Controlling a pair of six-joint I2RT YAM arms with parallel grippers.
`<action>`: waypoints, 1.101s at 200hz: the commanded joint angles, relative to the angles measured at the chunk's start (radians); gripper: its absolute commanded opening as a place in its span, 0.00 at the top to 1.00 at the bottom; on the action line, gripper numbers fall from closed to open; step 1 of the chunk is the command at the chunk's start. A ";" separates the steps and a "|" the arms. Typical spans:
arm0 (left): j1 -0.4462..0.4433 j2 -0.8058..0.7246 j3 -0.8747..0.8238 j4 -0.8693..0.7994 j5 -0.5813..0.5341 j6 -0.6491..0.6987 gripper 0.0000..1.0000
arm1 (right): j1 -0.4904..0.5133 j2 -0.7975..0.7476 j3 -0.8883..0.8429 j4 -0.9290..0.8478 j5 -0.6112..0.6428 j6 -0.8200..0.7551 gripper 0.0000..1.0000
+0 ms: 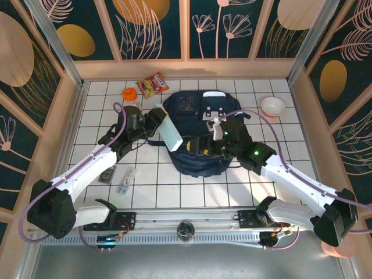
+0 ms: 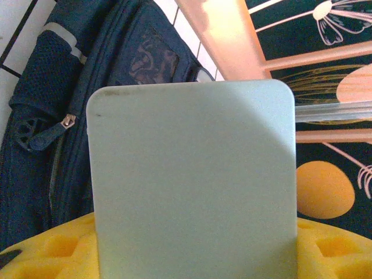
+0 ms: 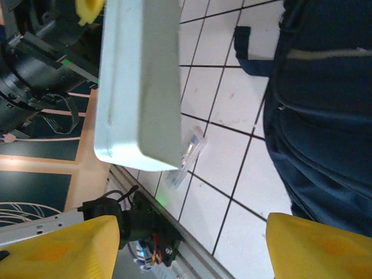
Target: Pack the student bag
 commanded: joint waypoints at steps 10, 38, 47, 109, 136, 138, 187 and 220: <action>0.000 -0.012 -0.044 0.096 0.030 -0.126 0.59 | 0.072 0.074 0.093 0.055 0.188 -0.104 0.31; -0.001 -0.012 -0.062 0.121 0.048 -0.175 0.59 | 0.097 0.137 0.116 0.104 0.252 -0.121 0.30; -0.001 -0.012 -0.064 0.125 0.052 -0.185 0.59 | 0.101 0.158 0.128 0.115 0.270 -0.126 0.31; -0.001 -0.017 -0.100 0.199 0.085 -0.284 0.59 | 0.111 0.280 0.184 0.202 0.255 -0.159 0.45; -0.002 -0.014 -0.119 0.241 0.096 -0.318 0.59 | 0.113 0.296 0.180 0.218 0.249 -0.153 0.56; -0.002 -0.013 -0.118 0.244 0.096 -0.320 0.59 | 0.113 0.295 0.178 0.218 0.250 -0.153 0.57; -0.002 0.007 -0.095 0.232 0.081 -0.225 0.40 | 0.083 0.206 0.116 0.190 0.293 -0.104 0.74; -0.002 0.020 -0.015 0.083 -0.007 0.043 0.21 | -0.041 0.077 0.003 0.184 0.203 -0.007 0.79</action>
